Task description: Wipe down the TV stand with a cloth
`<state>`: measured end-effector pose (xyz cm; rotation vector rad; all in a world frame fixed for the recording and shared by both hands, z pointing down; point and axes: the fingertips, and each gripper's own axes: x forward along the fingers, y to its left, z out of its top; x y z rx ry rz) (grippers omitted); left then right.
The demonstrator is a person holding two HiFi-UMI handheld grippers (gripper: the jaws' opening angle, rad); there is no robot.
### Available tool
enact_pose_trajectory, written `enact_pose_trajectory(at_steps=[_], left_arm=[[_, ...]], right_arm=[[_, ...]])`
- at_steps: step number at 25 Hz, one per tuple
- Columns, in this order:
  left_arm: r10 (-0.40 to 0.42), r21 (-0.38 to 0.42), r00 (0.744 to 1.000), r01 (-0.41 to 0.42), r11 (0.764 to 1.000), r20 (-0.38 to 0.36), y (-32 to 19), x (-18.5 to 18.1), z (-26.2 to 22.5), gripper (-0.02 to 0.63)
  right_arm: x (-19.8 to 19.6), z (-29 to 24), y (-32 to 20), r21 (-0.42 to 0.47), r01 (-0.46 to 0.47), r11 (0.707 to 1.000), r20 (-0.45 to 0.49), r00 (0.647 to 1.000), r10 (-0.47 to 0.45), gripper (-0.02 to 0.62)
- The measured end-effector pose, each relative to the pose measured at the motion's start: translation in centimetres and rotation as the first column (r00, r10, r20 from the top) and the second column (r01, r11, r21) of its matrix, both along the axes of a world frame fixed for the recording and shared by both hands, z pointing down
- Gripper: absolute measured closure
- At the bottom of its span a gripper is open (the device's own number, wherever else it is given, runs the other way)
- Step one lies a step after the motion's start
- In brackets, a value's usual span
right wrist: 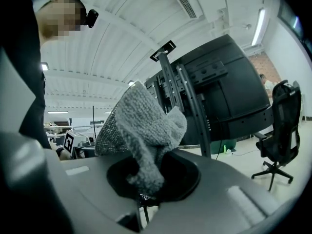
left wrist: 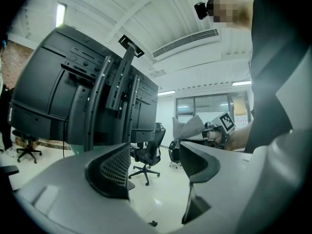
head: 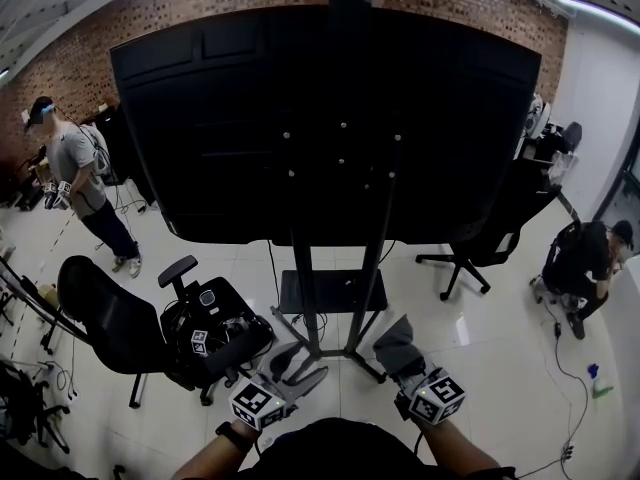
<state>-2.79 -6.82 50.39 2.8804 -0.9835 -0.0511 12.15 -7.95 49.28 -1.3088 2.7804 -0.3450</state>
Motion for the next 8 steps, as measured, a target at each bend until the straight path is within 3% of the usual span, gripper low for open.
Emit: enact_pose_trajectory(at_steps=[8], left_arm=[[0.023,-0.007,1.000,-0.022,1.000,0.008,1.0,-0.8,0.1,0.268]], right_arm=[[-2.0,0.1,0.7,0.011,0.018,1.000,0.015,1.000,-0.018,0.565]])
